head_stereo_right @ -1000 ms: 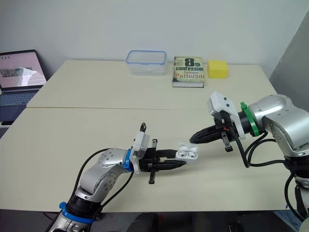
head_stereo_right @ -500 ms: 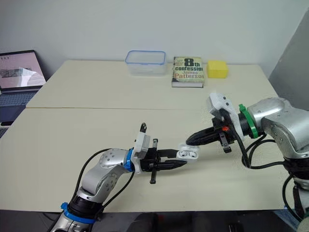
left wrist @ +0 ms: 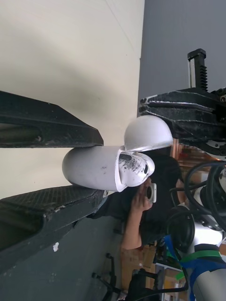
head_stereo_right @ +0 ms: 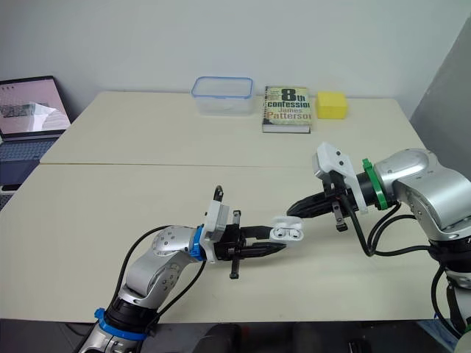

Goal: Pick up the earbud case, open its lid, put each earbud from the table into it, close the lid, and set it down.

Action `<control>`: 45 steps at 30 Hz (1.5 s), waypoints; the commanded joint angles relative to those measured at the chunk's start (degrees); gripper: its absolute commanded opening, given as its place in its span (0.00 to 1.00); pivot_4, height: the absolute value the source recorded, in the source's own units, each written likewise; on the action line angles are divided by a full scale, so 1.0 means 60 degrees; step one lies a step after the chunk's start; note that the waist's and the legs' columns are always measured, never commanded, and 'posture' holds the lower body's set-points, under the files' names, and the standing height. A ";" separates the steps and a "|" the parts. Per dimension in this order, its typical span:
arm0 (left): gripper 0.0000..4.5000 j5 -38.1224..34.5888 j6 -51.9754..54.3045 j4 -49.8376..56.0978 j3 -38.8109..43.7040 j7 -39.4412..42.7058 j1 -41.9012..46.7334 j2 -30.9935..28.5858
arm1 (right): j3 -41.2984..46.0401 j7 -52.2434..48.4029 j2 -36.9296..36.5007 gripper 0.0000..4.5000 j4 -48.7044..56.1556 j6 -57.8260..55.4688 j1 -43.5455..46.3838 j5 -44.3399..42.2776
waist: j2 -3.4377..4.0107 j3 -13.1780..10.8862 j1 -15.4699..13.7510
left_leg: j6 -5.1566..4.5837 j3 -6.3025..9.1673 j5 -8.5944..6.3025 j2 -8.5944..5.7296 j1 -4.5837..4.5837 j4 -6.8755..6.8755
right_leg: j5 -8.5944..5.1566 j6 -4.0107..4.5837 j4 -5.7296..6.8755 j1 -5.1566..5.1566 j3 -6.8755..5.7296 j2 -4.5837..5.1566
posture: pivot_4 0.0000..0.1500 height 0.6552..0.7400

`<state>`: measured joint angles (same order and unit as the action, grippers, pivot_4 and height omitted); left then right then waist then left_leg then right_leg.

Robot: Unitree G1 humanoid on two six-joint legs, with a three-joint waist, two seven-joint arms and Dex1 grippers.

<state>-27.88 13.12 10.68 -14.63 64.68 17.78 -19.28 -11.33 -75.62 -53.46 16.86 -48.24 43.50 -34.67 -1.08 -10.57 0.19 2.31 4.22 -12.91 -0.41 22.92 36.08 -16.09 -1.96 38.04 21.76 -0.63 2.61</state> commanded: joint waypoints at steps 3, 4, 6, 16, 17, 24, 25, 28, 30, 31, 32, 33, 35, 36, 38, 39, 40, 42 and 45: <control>0.16 -0.0060 -0.0126 0.0179 0.0075 -0.0046 0.0012 0.0028 | 0.0464 -0.0150 -0.0076 0.00 0.0598 -0.0405 0.0080 -0.0682 | 0.0000 0.0000 -0.0006 | 0.0000 0.0002 0.0000 -0.0001 0.0001 0.0000 | 0.0000 0.0000 -0.0002 -0.0001 0.0000 0.0000 | 1.00 0.99; 0.16 -0.0075 -0.0105 0.0161 0.0097 -0.0090 0.0014 0.0046 | 0.0470 -0.0147 -0.0111 0.00 0.0631 -0.0449 0.0063 -0.0732 | 0.0000 0.0000 -0.0007 | 0.0000 0.0002 0.0000 -0.0002 0.0001 0.0000 | 0.0000 0.0000 -0.0002 -0.0001 0.0001 0.0001 | 1.00 0.99; 0.16 -0.0079 -0.0109 0.0137 0.0100 -0.0105 0.0032 0.0056 | 0.0474 -0.0155 -0.0178 0.00 0.0676 -0.0450 -0.0022 -0.0736 | 0.0000 0.0000 -0.0008 | 0.0000 0.0002 0.0000 -0.0002 0.0001 0.0001 | 0.0000 0.0000 -0.0002 -0.0001 0.0000 0.0001 | 1.00 0.99; 0.16 -0.0924 0.1949 0.0368 0.0374 -0.0970 0.0230 0.0226 | 0.0457 0.0571 0.0032 0.00 0.0550 0.0289 -0.0526 0.0026 | 0.0000 0.0000 -0.0006 | 0.0000 -0.0001 0.0000 -0.0001 0.0000 0.0001 | -0.0001 -0.0001 0.0000 -0.0002 -0.0002 0.0000 | 1.00 0.99; 0.16 -0.1257 0.2806 0.0351 0.0424 -0.1166 0.0336 0.0152 | 0.0581 0.0794 0.0113 0.00 0.0440 0.0392 -0.0473 0.0146 | 0.0000 0.0000 -0.0004 | 0.0000 0.0000 0.0000 0.0000 0.0000 0.0001 | -0.0001 -0.0001 0.0001 -0.0001 -0.0001 0.0000 | 1.00 0.99; 0.16 -0.2558 0.6955 -0.1837 0.1542 -0.3398 0.2241 0.0744 | 0.1034 0.1658 0.0068 0.00 0.0392 0.1711 -0.1382 0.1208 | -0.0006 -0.0002 -0.0030 | 0.0000 0.0013 0.0000 -0.0007 0.0004 0.0006 | -0.0008 -0.0019 0.0003 -0.0004 -0.0011 -0.0001 | 1.00 0.99; 0.16 -0.2482 0.7405 -0.2368 0.1625 -0.3694 0.2595 0.0821 | 0.1095 0.1818 0.0073 0.00 0.0509 0.1967 -0.1687 0.1388 | -0.0012 -0.0005 -0.0040 | 0.0000 0.0015 0.0000 -0.0009 0.0005 0.0006 | -0.0007 -0.0019 0.0000 -0.0009 -0.0019 0.0000 | 1.00 0.99; 0.16 -0.2357 0.8201 -0.3482 0.1885 -0.4247 0.3257 0.1016 | 0.1108 0.2046 0.0068 0.00 0.0681 0.2187 -0.2128 0.1643 | -0.0012 -0.0006 -0.0010 | 0.0002 0.0008 0.0001 -0.0013 0.0008 0.0006 | -0.0001 -0.0012 0.0005 -0.0002 -0.0011 0.0002 | 1.00 0.99; 0.16 -0.2080 0.8464 -0.4390 0.1937 -0.4436 0.3672 0.1043 | 0.1071 0.2279 0.0073 0.00 0.0775 0.2121 -0.2347 0.1810 | -0.0012 -0.0006 0.0052 | 0.0003 0.0008 0.0002 -0.0010 0.0004 0.0005 | 0.0002 -0.0011 0.0008 0.0003 0.0002 0.0002 | 1.00 0.99; 0.16 -0.1980 0.8527 -0.4723 0.1974 -0.4485 0.3816 0.1052 | 0.1061 0.2358 0.0075 0.00 0.0809 0.2102 -0.2423 0.1871 | -0.0012 -0.0006 0.0057 | 0.0004 0.0008 0.0002 -0.0011 0.0002 0.0006 | 0.0002 -0.0011 0.0012 0.0003 0.0003 0.0002 | 1.00 0.99; 0.16 -0.1861 0.8617 -0.5069 0.1991 -0.4520 0.3951 0.1036 | 0.1057 0.2442 0.0078 0.00 0.0852 0.2108 -0.2509 0.1945 | -0.0012 -0.0006 0.0057 | 0.0005 0.0008 0.0003 -0.0010 0.0000 0.0005 | 0.0002 -0.0011 0.0013 0.0004 0.0001 -0.0002 | 1.00 0.99; 0.16 -0.1780 0.8678 -0.5315 0.2004 -0.4515 0.4039 0.1007 | 0.1053 0.2513 0.0081 0.00 0.0882 0.2114 -0.2574 0.2013 | -0.0012 -0.0006 0.0057 | 0.0005 0.0008 0.0003 -0.0010 -0.0003 0.0005 | 0.0002 -0.0011 0.0014 0.0002 -0.0002 -0.0007 | 1.00 0.99; 0.16 -0.1542 0.8746 -0.5680 0.1941 -0.4500 0.4121 0.0864 | 0.1075 0.2633 0.0066 0.00 0.0943 0.2075 -0.2720 0.2093 | -0.0011 -0.0005 0.0062 | 0.0007 0.0007 0.0004 -0.0008 -0.0004 0.0004 | 0.0002 -0.0010 0.0015 0.0002 -0.0004 -0.0015 | 1.00 0.99; 0.16 -0.1449 0.8777 -0.5787 0.1949 -0.4521 0.4127 0.0795 | 0.1099 0.2668 0.0050 0.00 0.0969 0.2046 -0.2784 0.2109 | -0.0011 -0.0005 0.0067 | 0.0007 0.0007 0.0004 -0.0007 -0.0005 0.0002 | 0.0002 -0.0010 0.0016 0.0004 -0.0001 -0.0016 | 1.00 0.99; 0.36 -0.1331 0.8808 -0.5853 0.1944 -0.4480 0.4109 0.0667 | 0.1130 0.2730 0.0015 0.00 0.0989 0.1974 -0.2858 0.2134 | -0.0011 -0.0005 0.0070 | 0.0009 0.0010 0.0005 -0.0002 -0.0005 0.0001 | 0.0003 -0.0009 0.0014 0.0003 0.0000 -0.0016 | 1.00 0.99; 0.43 -0.1317 0.8858 -0.5815 0.1954 -0.4439 0.4084 0.0607 | 0.1123 0.2722 -0.0005 0.00 0.0982 0.1943 -0.2873 0.2144 | -0.0011 -0.0005 0.0080 | 0.0010 0.0011 0.0005 -0.0001 -0.0006 0.0001 | 0.0003 -0.0009 0.0014 0.0004 0.0002 -0.0015 | 1.00 0.99; 0.50 -0.1306 0.8923 -0.5722 0.1945 -0.4392 0.4022 0.0517 | 0.1127 0.2732 -0.0027 0.00 0.0979 0.1875 -0.2898 0.2154 | -0.0010 -0.0004 0.0089 | 0.0010 0.0012 0.0005 -0.0002 -0.0006 0.0001 | 0.0003 -0.0009 0.0015 0.0004 0.0005 -0.0015 | 1.00 0.99; 0.63 -0.1271 0.9038 -0.5539 0.1896 -0.4321 0.3895 0.0354 | 0.1123 0.2704 -0.0033 0.00 0.0943 0.1895 -0.2930 0.2199 | -0.0010 -0.0004 0.0128 | 0.0012 0.0014 0.0007 0.0000 -0.0014 0.0002 | 0.0003 -0.0009 0.0017 -0.0001 0.0007 -0.0014 | 1.00 0.99; 0.82 -0.1186 0.9108 -0.4738 0.1671 -0.4126 0.3342 -0.0252 | 0.1144 0.2678 0.0016 0.00 0.0908 0.1849 -0.2948 0.2109 | -0.0002 0.0001 0.0239 | 0.0015 0.0016 0.0008 0.0003 -0.0024 0.0000 | 0.0003 -0.0009 0.0018 -0.0008 0.0008 -0.0015 | 1.00 0.99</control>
<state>-37.68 66.62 -18.37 -4.15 40.97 40.54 -17.65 -6.20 -59.68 -53.07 21.09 -37.16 25.78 -21.53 -1.09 -10.56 1.62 2.40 4.30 -12.86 -0.37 22.76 36.07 -16.07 -2.01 38.15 21.71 -0.55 2.52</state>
